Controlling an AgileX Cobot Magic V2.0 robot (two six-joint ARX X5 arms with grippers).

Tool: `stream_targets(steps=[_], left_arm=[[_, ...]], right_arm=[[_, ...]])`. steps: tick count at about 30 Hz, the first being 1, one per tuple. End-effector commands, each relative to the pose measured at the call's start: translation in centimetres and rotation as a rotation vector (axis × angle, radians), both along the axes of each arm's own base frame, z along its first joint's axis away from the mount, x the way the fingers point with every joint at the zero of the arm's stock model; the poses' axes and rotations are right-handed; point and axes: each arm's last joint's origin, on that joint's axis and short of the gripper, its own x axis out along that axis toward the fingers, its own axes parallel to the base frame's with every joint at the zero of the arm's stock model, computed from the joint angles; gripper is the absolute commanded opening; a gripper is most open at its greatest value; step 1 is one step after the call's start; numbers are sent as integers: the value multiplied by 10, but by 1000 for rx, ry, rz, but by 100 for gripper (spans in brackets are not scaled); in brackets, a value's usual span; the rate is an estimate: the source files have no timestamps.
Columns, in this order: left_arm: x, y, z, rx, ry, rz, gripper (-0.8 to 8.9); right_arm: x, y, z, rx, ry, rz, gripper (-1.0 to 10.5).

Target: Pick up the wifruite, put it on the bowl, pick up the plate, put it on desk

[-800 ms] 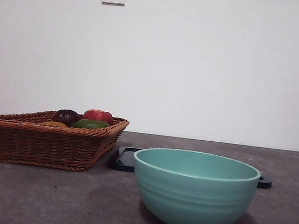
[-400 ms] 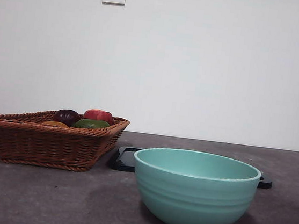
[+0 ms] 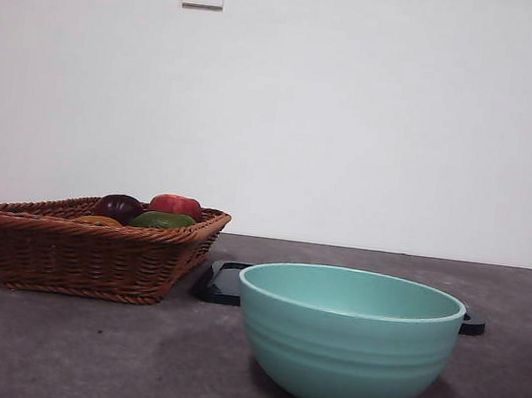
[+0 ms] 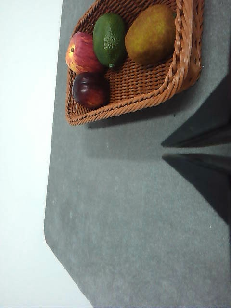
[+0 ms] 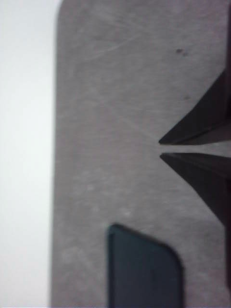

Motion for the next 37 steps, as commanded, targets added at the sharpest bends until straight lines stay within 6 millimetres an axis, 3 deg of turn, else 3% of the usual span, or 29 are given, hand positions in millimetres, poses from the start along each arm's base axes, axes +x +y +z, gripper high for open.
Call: stream_targets(steps=[1, 37], left_arm=[[1, 0, -7, 1, 25, 4, 19], [1, 0, -7, 1, 25, 4, 19]], right_arm=[[0, 0, -3, -1, 15, -1, 24], [0, 1, 0, 9, -10, 46, 24]])
